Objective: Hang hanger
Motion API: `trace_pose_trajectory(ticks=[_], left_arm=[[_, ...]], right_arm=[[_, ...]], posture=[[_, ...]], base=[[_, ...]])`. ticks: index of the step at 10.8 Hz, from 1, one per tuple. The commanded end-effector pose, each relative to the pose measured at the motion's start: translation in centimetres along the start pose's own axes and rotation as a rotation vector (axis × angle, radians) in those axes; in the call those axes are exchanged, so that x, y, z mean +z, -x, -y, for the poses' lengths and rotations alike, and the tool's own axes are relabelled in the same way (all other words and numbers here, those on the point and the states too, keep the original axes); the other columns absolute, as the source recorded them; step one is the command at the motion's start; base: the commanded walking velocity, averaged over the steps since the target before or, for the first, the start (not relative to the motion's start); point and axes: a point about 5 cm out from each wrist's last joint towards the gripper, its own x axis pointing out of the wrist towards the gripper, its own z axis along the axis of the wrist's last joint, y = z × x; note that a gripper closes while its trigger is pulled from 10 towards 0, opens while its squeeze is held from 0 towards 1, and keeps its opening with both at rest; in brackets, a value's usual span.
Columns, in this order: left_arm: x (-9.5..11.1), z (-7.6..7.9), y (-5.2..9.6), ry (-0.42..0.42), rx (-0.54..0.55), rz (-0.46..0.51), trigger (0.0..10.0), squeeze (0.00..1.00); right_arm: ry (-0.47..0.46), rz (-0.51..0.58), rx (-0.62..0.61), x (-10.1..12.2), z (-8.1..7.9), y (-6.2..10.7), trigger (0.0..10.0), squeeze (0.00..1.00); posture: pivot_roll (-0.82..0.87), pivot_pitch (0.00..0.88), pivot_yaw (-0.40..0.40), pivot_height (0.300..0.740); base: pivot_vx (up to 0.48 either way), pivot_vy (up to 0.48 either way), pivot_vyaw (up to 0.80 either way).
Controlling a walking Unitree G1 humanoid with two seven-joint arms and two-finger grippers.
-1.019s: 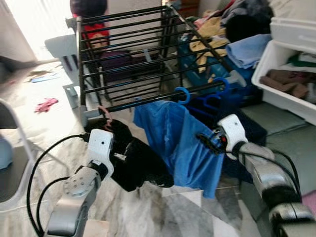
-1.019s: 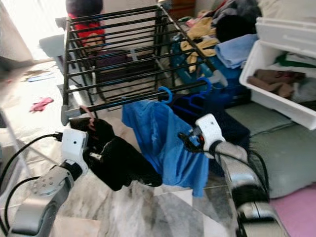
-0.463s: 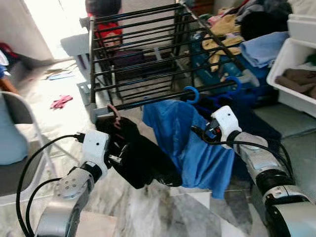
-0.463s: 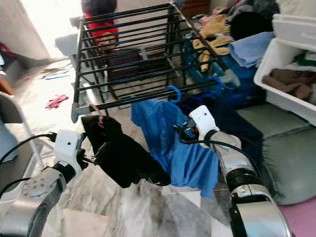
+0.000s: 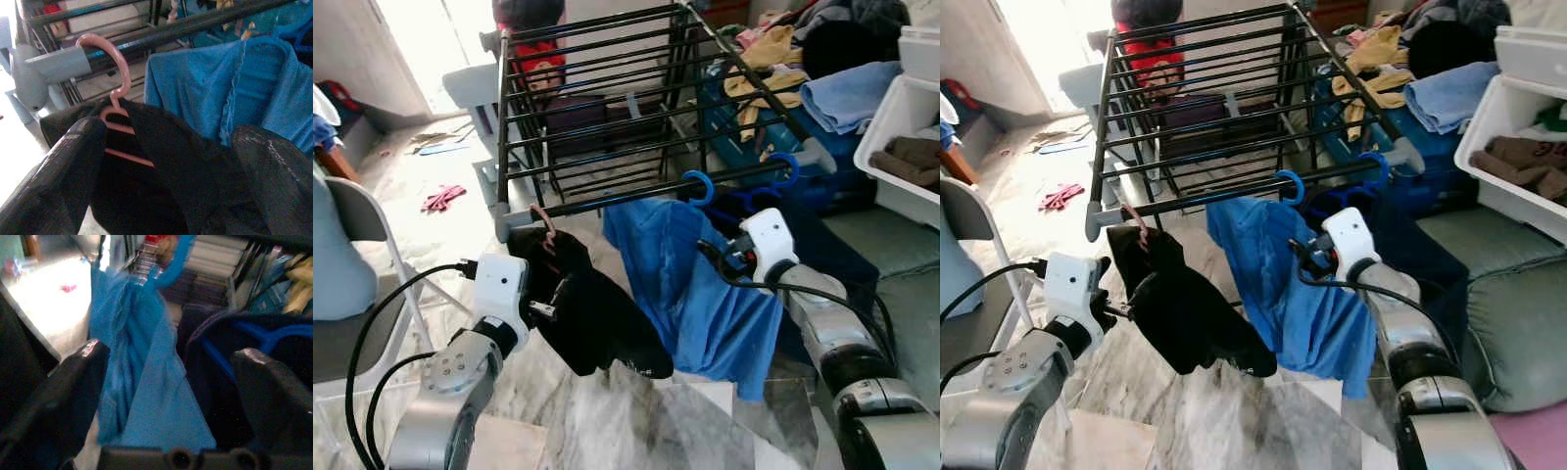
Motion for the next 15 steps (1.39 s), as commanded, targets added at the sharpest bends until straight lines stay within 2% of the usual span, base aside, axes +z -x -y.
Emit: trace_pose_trajectory(ticks=[1,2,3,4,5,6,9,12,15], left_arm=[[-0.3,-0.9,0.8,-0.011,0.065,0.01,10.0,0.0],[-0.9,-1.0,1.2,0.0,0.076,0.005,10.0,0.0],[-1.1,-0.9,1.3,0.008,0.084,0.002,10.0,0.0],[-1.2,-1.1,1.2,0.018,0.104,0.018,10.0,0.0],[-1.4,-1.0,1.1,0.027,0.124,0.033,10.0,0.0],[-1.3,-0.6,1.0,0.041,0.126,0.053,10.0,0.0],[-1.7,0.0,0.7,0.065,0.14,0.077,10.0,0.0],[-1.7,0.0,0.7,0.067,0.139,0.082,10.0,0.0],[-1.8,0.2,0.5,0.071,0.127,0.078,10.0,0.0]], right_arm=[[-0.106,0.068,-0.076,0.3,-0.9,1.5,10.0,0.0],[-0.194,0.092,-0.157,0.1,-2.0,3.4,10.0,0.0],[-0.239,0.103,-0.188,0.0,-3.1,4.7,10.0,0.0],[-0.266,0.109,-0.239,0.2,-4.8,6.4,10.0,0.0],[-0.268,0.09,-0.288,0.1,-5.3,8.2,10.0,0.0],[-0.293,0.055,-0.289,0.0,-5.1,9.2,10.0,0.0],[-0.239,0.047,-0.268,1.2,-3.8,8.4,10.0,0.0],[-0.247,0.028,-0.228,1.1,-4.4,8.0,10.0,0.0],[-0.251,0.008,-0.214,0.8,-4.7,7.9,10.0,0.0]], posture=[[0.0,0.0,0.125,0.74],[-0.03,0.0,0.122,0.74],[-0.06,0.0,0.116,0.74],[-0.09,0.0,0.105,0.74],[-0.09,0.0,0.09,0.74],[-0.1,0.0,0.079,0.74],[-0.1,0.0,0.041,0.74],[-0.1,0.0,0.034,0.74],[-0.1,0.0,0.036,0.74]], base=[[0.0,0.0,0.0],[0.0,0.0,0.0],[0.0,0.0,0.0],[0.0,0.0,0.0],[0.0,0.0,0.0],[0.0,0.0,0.0],[0.204,0.0,0.21],[0.39,0.0,0.61],[0.348,0.0,0.0]])
